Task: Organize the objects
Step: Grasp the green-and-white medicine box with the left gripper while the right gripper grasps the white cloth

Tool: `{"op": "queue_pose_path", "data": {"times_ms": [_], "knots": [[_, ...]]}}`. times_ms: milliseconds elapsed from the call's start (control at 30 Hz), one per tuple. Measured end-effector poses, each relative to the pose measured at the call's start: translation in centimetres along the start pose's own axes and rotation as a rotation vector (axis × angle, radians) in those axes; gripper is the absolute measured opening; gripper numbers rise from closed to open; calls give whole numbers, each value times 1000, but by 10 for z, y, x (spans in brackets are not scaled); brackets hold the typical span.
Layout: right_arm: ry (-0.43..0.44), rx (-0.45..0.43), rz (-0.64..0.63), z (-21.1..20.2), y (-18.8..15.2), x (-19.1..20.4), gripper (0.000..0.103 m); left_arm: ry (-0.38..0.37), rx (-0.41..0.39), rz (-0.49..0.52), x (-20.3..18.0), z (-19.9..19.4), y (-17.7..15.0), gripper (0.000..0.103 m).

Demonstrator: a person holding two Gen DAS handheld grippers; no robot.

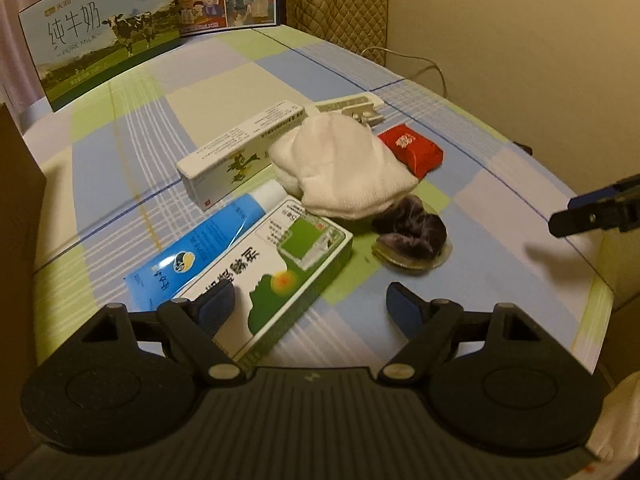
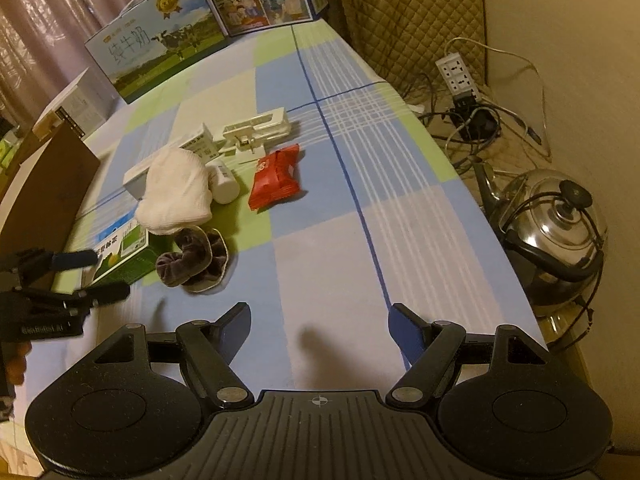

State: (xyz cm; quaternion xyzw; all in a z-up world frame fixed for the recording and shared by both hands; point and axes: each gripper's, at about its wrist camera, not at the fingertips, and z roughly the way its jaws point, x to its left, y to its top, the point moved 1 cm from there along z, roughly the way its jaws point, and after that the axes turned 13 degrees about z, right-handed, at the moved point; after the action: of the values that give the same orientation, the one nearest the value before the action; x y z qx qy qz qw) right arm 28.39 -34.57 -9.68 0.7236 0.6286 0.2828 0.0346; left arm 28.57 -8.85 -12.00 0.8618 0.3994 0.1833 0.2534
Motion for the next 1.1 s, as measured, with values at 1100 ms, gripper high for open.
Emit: {"op": "queue_pose_path", "data": {"times_ms": [1100], "knots": [[12,19,-7,13,9,-1,74,30,127,-131,4,28,15,51]]}}
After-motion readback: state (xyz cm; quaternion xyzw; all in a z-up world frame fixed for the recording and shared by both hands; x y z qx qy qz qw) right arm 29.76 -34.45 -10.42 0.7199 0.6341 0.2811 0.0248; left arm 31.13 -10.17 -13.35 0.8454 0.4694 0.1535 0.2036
